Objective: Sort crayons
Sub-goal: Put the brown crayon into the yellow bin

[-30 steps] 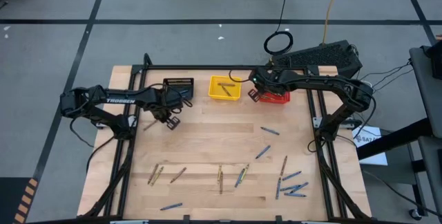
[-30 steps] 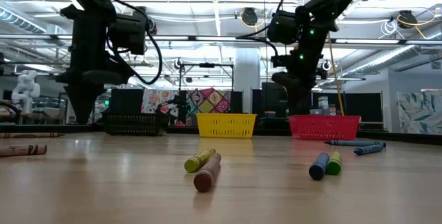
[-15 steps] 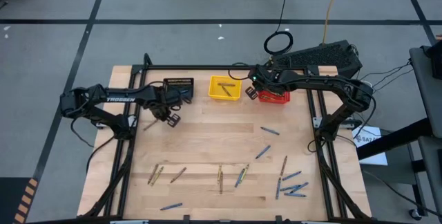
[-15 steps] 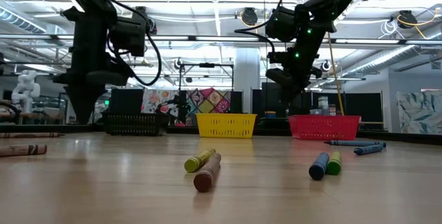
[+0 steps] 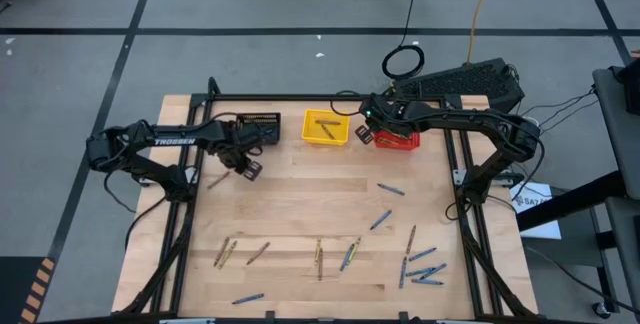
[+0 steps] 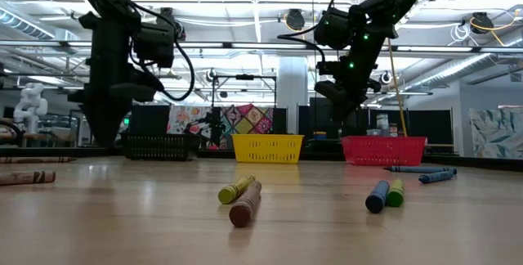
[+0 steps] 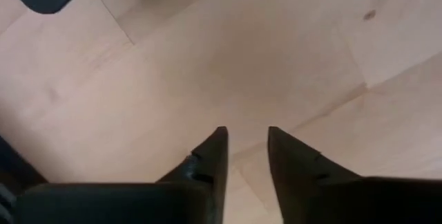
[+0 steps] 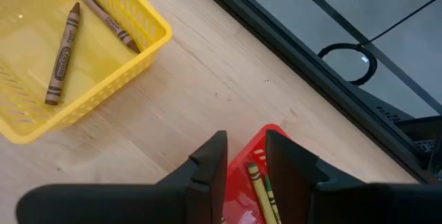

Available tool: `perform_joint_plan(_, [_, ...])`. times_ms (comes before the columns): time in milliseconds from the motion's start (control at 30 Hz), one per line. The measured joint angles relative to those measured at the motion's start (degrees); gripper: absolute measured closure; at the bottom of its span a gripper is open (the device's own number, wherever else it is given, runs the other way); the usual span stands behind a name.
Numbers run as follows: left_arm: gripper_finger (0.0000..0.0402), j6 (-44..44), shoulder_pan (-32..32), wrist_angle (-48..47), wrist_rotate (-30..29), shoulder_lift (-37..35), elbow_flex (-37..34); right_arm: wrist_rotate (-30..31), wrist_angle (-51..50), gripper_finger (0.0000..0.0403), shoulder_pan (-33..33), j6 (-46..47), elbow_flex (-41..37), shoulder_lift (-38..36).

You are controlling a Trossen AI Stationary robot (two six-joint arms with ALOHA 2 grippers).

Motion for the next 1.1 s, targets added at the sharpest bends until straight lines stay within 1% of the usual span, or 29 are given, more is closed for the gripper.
perform_joint_plan(100, [0.0288, 0.3, -0.2, -0.4, -0.5, 0.0, 0.0, 0.0, 0.0, 0.0316, 0.0, 0.0, 0.0, 0.0])
perform_joint_plan(267, [0.0286, 0.4, -0.2, -0.3, -3.2, 0.0, 0.0, 0.0, 0.0, 0.0316, 0.0, 0.0, 0.0, 0.0])
perform_joint_plan(400, [0.0286, -1.5, -0.2, -0.7, -3.4, 0.0, 0.0, 0.0, 0.0, 0.0316, 0.0, 0.0, 0.0, 0.0])
perform_joint_plan(567, [0.0286, 6.0, -0.2, 1.8, -2.9, 0.0, 0.0, 0.0, 0.0, 0.0316, 0.0, 0.0, 0.0, 0.0])
perform_joint_plan(667, [0.0286, 4.4, 0.1, 2.9, -2.8, 0.0, 0.0, 0.0, 0.0, 0.0316, 0.0, 0.0, 0.0, 0.0])
perform_joint_plan(867, [0.0286, 4.7, 0.7, -2.4, -2.5, 0.0, 0.0, 0.0, 0.0, 0.0316, 0.0, 0.0, 0.0, 0.0])
perform_joint_plan(1000, [0.0286, 6.6, 0.7, -4.5, -2.4, 0.0, 0.0, 0.0, 0.0, 0.0316, 0.0, 0.0, 0.0, 0.0])
perform_joint_plan(1100, [0.0286, 5.9, 0.6, -6.0, -2.0, 0.0, 0.0, 0.0, 0.0, 0.0316, 0.0, 0.0, 0.0, 0.0])
